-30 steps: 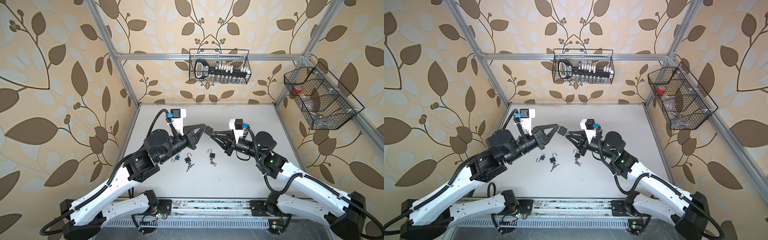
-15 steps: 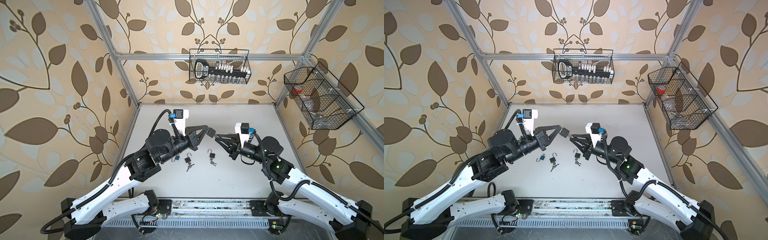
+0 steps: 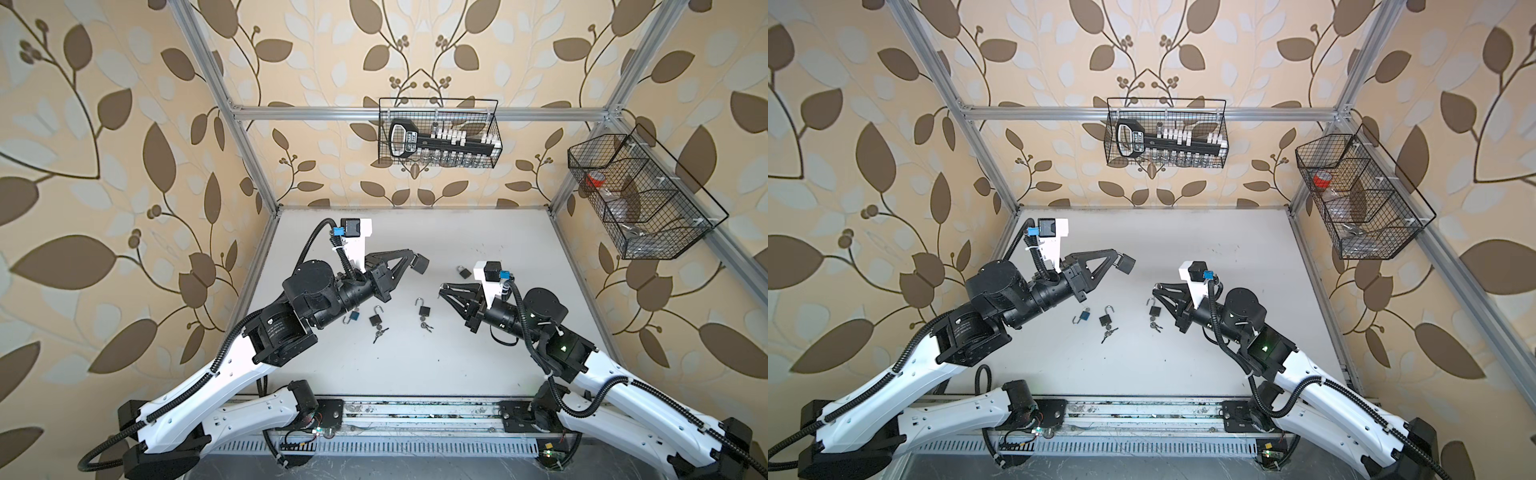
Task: Lock with the key
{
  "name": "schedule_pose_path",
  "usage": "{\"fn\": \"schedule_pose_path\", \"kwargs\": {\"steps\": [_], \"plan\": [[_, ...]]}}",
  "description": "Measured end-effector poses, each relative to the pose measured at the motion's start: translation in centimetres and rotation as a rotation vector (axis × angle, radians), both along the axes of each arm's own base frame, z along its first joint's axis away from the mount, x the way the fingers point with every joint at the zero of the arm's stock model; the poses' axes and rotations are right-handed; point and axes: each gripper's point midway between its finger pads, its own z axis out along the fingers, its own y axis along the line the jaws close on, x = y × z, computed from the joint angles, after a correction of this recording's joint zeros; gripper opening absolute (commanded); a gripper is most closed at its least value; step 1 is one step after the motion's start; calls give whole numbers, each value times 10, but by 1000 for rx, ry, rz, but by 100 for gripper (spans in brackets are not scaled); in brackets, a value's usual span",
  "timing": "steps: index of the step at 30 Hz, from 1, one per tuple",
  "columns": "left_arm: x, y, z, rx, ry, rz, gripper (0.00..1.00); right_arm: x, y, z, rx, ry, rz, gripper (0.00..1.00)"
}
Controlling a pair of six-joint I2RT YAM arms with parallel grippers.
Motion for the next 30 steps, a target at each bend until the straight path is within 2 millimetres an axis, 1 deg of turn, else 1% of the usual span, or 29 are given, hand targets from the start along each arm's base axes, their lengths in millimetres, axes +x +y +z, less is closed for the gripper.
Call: {"fn": "schedule_pose_path", "kwargs": {"steps": [2, 4, 6, 9, 13, 17, 19, 22, 25, 28, 30], "plan": [[1, 1, -6, 20, 11, 8, 0, 3, -4, -8, -25, 25, -32, 0], [3, 2, -13, 46, 28, 23, 0, 9, -9, -22, -61, 70, -79, 0], [6, 4, -21, 72, 47, 43, 0, 17, -15, -42, -109, 137, -133, 0], [12, 6, -36, 115, 76, 74, 0, 26, -23, -78, -193, 248, -203, 0], [22, -1, -70, 214, 146, 94, 0, 36, -32, -127, -300, 401, -276, 0], [37, -15, -118, 334, 251, 81, 0, 47, -44, -171, -387, 545, -335, 0], [45, -19, -142, 385, 309, 74, 0, 53, -52, -187, -412, 608, -368, 0], [51, -23, -178, 467, 399, 63, 0, 61, -61, -204, -441, 677, -403, 0], [51, -23, -210, 554, 478, 60, 0, 67, -67, -216, -454, 729, -426, 0], [49, -20, -234, 631, 542, 60, 0, 73, -71, -224, -457, 767, -438, 0], [49, -17, -241, 674, 573, 71, 0, 77, -73, -227, -456, 789, -441, 0]]}}
